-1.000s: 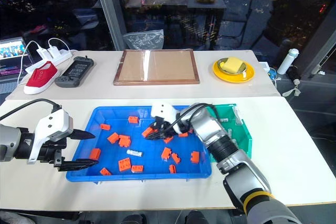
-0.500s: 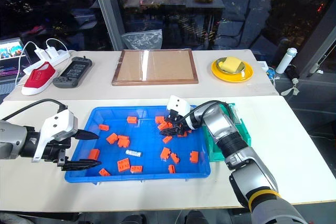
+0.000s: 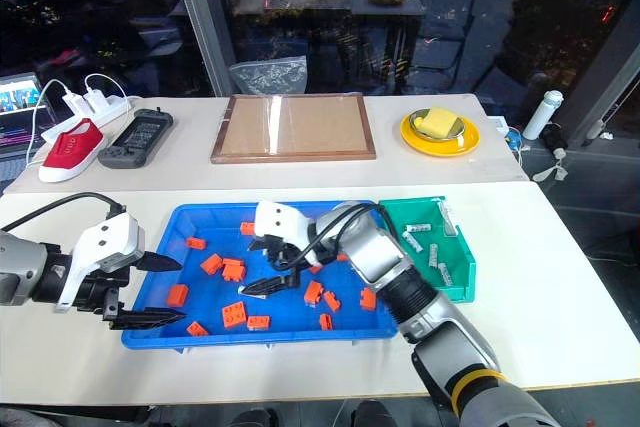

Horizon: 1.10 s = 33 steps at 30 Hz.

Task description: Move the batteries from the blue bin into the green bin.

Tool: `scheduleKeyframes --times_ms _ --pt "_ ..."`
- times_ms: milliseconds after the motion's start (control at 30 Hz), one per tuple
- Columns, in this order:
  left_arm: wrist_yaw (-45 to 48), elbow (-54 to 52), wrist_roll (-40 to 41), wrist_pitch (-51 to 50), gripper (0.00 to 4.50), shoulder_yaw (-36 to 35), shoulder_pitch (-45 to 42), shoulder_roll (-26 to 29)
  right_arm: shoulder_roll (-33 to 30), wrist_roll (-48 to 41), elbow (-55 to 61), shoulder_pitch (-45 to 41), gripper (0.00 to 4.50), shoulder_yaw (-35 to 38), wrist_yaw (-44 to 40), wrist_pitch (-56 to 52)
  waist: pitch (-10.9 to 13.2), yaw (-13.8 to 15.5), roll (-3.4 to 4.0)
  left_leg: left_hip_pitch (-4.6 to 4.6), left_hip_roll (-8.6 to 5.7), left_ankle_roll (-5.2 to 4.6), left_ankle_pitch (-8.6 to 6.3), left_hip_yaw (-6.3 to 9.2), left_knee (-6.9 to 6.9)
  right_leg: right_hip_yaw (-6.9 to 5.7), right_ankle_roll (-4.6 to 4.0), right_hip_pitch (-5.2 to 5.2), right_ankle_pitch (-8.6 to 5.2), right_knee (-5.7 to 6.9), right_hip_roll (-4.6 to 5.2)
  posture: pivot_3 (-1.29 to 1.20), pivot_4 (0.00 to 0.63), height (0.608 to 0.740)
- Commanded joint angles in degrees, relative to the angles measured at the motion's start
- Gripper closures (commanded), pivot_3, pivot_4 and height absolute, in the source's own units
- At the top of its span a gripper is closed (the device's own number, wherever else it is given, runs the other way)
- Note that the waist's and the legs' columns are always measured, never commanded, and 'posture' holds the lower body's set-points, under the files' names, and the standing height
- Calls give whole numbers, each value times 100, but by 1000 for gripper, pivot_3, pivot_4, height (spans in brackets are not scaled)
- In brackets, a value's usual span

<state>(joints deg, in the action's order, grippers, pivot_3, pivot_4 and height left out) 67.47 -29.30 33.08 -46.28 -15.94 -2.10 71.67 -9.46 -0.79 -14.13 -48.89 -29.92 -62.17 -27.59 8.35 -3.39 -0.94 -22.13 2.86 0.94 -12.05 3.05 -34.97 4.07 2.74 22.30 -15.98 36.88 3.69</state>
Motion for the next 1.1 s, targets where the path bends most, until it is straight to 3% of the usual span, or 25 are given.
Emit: scheduleKeyframes --times_ms 33,300,400,600,733,933,1100 --pt "24 -130 -28 10 0 -303 76 132 88 221 -220 -37 67 -168 156 163 0 6 0 -1 0 0 0 0 0 0 0 0 0 -1 0 0 150 740" --pt "5 -197 4 -2 0 -371 151 111 -49 488 -83 160 67 -556 17 78 0 -30 0 2 0 0 0 0 2 0 0 1 0 1 -1 0 150 740" --pt "-6 -184 32 21 0 -317 91 82 -29 557 -106 173 807 -611 70 83 0 -46 0 4 0 0 0 0 2 0 0 0 0 3 -1 0 150 740" --pt "-39 -178 81 34 0 -241 -5 55 -133 674 -8 114 2843 -538 144 123 0 -47 0 6 1 0 0 1 3 0 -1 -1 0 3 -1 0 150 740" --pt "-93 -141 242 33 0 -155 -259 -57 -519 722 498 28 4183 -399 -39 -22 1 -35 0 3 0 1 0 2 2 0 -1 -1 -1 2 -1 0 150 740" --pt "-166 -35 526 7 0 31 -915 -282 -1260 -103 1787 -101 4225 566 -506 -1020 2 16 -2 -8 0 1 -1 5 -3 -1 -1 1 0 -1 -1 0 150 740" --pt "-400 359 661 38 0 427 -1937 -764 -2592 -534 2437 43 4225 1294 -927 -1508 1 106 -4 -7 -1 0 -1 5 -5 -1 0 -6 -1 -11 -1 0 150 740"
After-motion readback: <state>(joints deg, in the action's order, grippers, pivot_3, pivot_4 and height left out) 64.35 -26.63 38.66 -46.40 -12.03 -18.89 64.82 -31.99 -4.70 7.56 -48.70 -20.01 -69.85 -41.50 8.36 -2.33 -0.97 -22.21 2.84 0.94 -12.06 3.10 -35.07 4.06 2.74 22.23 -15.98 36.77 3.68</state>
